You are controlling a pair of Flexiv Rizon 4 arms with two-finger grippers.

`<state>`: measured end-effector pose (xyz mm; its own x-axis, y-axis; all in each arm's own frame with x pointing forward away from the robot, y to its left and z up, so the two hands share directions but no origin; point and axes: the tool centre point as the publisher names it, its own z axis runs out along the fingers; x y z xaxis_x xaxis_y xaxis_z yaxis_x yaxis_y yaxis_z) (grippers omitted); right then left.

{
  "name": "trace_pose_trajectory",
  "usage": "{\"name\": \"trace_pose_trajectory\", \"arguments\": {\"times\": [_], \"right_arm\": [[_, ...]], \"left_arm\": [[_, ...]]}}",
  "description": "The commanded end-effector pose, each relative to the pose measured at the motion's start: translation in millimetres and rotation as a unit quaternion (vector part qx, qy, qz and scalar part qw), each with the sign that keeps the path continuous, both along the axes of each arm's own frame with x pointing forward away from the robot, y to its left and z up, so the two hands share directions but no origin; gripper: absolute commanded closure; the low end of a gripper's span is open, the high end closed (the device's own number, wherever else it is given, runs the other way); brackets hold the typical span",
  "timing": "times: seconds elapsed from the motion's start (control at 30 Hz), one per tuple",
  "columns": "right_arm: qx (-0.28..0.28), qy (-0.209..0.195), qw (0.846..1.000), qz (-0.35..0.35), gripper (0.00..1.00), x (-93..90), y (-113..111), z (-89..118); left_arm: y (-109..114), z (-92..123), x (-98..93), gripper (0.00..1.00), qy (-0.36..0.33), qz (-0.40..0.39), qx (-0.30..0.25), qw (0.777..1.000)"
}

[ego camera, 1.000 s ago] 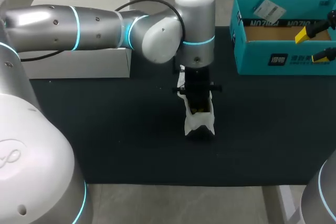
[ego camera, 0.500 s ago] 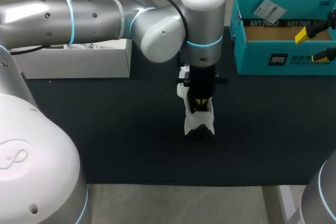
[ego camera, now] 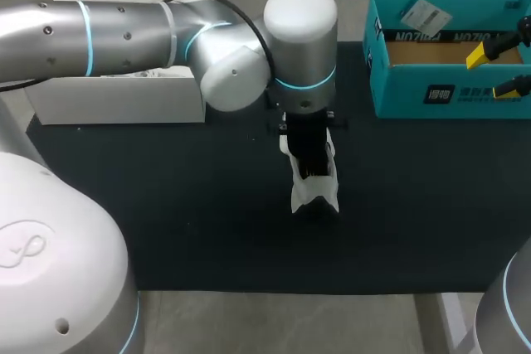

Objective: Take the shoe out of the shoebox, open the shoe tongue, remove and reinsert the insole, then place the shoe into the shoebox

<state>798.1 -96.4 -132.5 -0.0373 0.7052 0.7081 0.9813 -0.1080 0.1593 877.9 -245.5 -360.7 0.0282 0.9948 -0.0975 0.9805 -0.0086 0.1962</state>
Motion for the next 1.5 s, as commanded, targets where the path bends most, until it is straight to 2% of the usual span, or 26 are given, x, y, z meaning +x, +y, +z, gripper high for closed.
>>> {"name": "trace_pose_trajectory", "arguments": {"times": [0.03,0.17,0.53,0.57,0.6,0.67,0.73,0.83,0.93,1.5], "right_arm": [[-0.001,0.001,1.000,-0.001,0.00,-0.1,0.0,0.0],[-0.001,0.001,1.000,-0.001,0.00,-0.1,0.0,0.0],[-0.001,0.001,1.000,-0.001,0.00,-0.1,0.0,0.0],[-0.001,0.001,1.000,-0.001,0.00,-0.1,0.0,0.0],[-0.001,0.001,1.000,-0.001,0.00,-0.1,0.0,0.0],[-0.001,0.001,1.000,-0.001,0.00,-0.1,0.0,0.0],[-0.001,0.001,1.000,-0.001,0.00,-0.1,0.0,0.0],[-0.001,0.001,1.000,-0.001,0.00,-0.1,0.0,0.0],[-0.001,0.001,1.000,-0.001,0.00,-0.1,0.0,0.0],[-0.001,0.001,1.000,-0.001,0.00,-0.1,0.0,0.0]], "left_arm": [[-7.5,-2.9,15.2,1.00,0.010,0.001,0.005,1.000],[-11.0,-7.4,21.6,1.00,0.012,0.001,0.008,1.000],[-13.1,-6.1,16.8,0.98,0.009,-0.004,0.010,1.000],[-12.9,-5.9,16.5,0.80,0.009,-0.003,0.011,1.000],[-12.5,-5.2,15.2,0.68,0.008,-0.003,0.011,1.000],[-12.1,-4.5,13.7,0.50,0.007,-0.004,0.015,1.000],[-10.9,-5.3,12.8,0.27,0.000,-0.003,0.021,1.000],[-8.4,-5.0,12.7,0.09,0.006,0.002,0.020,1.000],[-7.3,-0.7,10.7,0.01,0.008,0.003,0.018,1.000],[-5.8,14.9,1.5,0.00,0.018,0.001,0.014,1.000]]}}
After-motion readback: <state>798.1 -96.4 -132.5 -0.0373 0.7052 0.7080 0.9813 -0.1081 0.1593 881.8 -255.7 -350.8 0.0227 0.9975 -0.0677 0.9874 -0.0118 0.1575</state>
